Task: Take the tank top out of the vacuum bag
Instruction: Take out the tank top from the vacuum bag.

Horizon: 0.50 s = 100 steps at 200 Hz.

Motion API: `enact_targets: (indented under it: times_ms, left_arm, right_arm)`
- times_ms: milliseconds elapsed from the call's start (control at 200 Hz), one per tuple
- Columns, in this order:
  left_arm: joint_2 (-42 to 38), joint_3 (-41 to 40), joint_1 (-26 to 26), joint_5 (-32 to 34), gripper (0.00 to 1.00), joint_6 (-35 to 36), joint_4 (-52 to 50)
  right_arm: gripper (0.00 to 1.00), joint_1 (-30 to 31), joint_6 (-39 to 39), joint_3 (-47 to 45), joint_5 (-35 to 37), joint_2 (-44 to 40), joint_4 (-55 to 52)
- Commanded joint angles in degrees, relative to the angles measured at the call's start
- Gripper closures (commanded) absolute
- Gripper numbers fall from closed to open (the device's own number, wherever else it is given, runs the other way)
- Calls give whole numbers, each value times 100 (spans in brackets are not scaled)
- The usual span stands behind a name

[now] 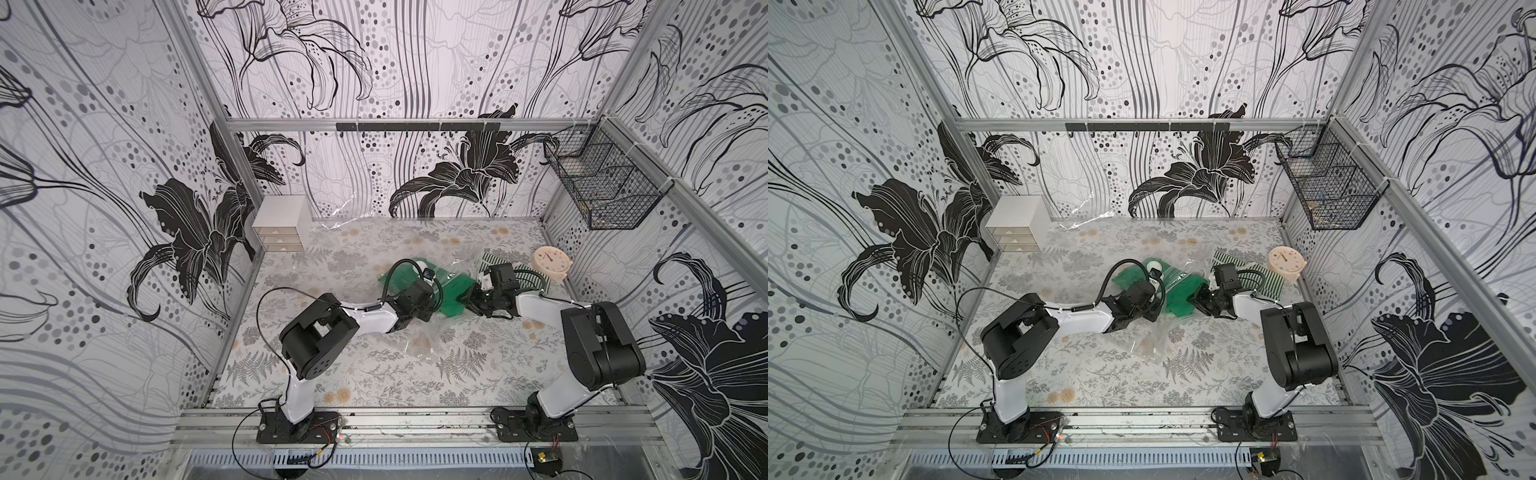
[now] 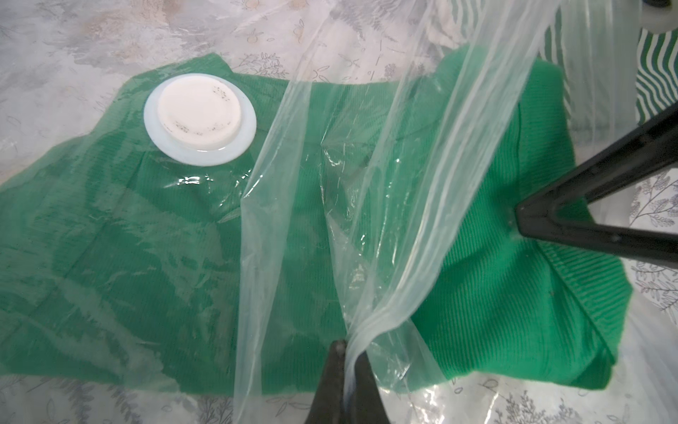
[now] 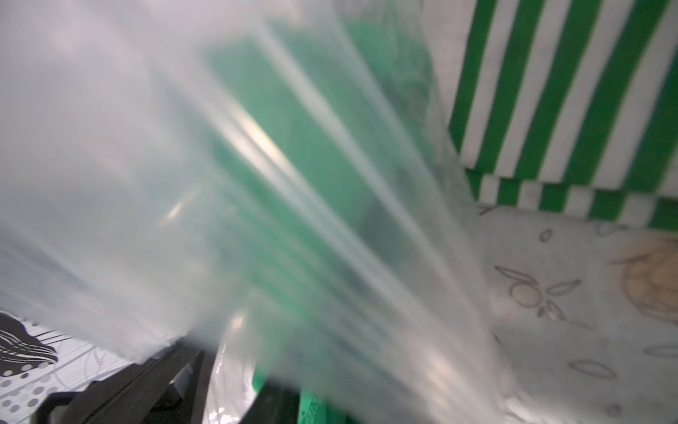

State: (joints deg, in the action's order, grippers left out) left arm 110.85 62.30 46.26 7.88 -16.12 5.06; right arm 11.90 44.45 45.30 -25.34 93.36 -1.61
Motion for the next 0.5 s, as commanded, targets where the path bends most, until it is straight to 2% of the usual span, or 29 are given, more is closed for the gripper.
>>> enact_targets:
  times_ms: [0, 90, 195, 285, 426, 496]
  left_arm:
    - [88, 75, 32, 53, 100, 30, -38]
    - [86, 36, 32, 90, 100, 26, -51]
    - [89, 36, 27, 113, 100, 27, -41]
    - [129, 94, 32, 99, 100, 34, -49]
    - [172, 144, 30, 82, 100, 32, -58]
    - [162, 137, 32, 87, 100, 30, -71]
  right_arm:
    - [71, 57, 133, 116, -232, -244, 23]
    - [71, 97, 152, 100, -227, -509, -60]
    - [65, 108, 127, 48, -242, -692, -90]
    - [63, 111, 104, 107, -298, -592, -121]
    - [52, 119, 85, 262, -373, -321, -177]
    - [51, 137, -25, 349, -414, -231, -336]
